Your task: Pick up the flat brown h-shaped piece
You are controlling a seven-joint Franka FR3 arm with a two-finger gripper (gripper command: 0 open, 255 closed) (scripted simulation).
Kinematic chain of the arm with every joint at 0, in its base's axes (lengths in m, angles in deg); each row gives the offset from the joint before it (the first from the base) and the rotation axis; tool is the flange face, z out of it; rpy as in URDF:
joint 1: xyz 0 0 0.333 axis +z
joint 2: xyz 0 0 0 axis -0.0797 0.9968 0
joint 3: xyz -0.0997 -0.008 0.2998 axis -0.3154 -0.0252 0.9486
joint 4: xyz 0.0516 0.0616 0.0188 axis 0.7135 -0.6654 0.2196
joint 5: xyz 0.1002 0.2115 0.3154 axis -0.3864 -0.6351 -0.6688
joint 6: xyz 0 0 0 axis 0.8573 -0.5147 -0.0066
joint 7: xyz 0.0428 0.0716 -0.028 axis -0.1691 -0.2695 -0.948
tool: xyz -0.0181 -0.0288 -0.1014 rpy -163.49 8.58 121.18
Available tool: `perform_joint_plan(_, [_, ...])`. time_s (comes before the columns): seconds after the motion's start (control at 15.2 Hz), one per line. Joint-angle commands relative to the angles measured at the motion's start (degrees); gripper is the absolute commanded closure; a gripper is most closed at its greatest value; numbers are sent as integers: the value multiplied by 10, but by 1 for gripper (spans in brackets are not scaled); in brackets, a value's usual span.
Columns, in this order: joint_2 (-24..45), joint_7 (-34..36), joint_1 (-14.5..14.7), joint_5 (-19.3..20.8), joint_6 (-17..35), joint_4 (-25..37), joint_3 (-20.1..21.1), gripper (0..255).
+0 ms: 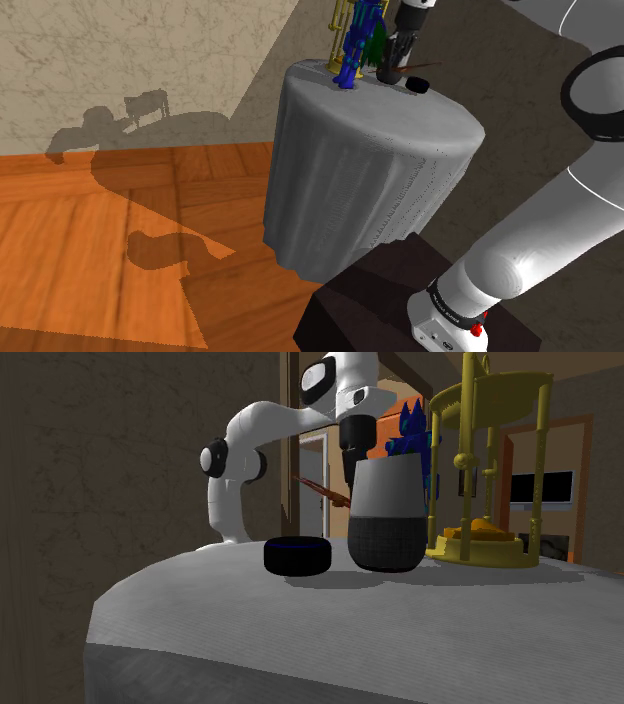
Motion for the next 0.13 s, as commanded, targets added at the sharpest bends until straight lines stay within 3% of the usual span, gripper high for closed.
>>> perform_joint_plan(0.0, [4,0,1,0,-11,15,1,255])
perform_joint_plan(0.07, [4,0,1,-1,-11,16,1,255])
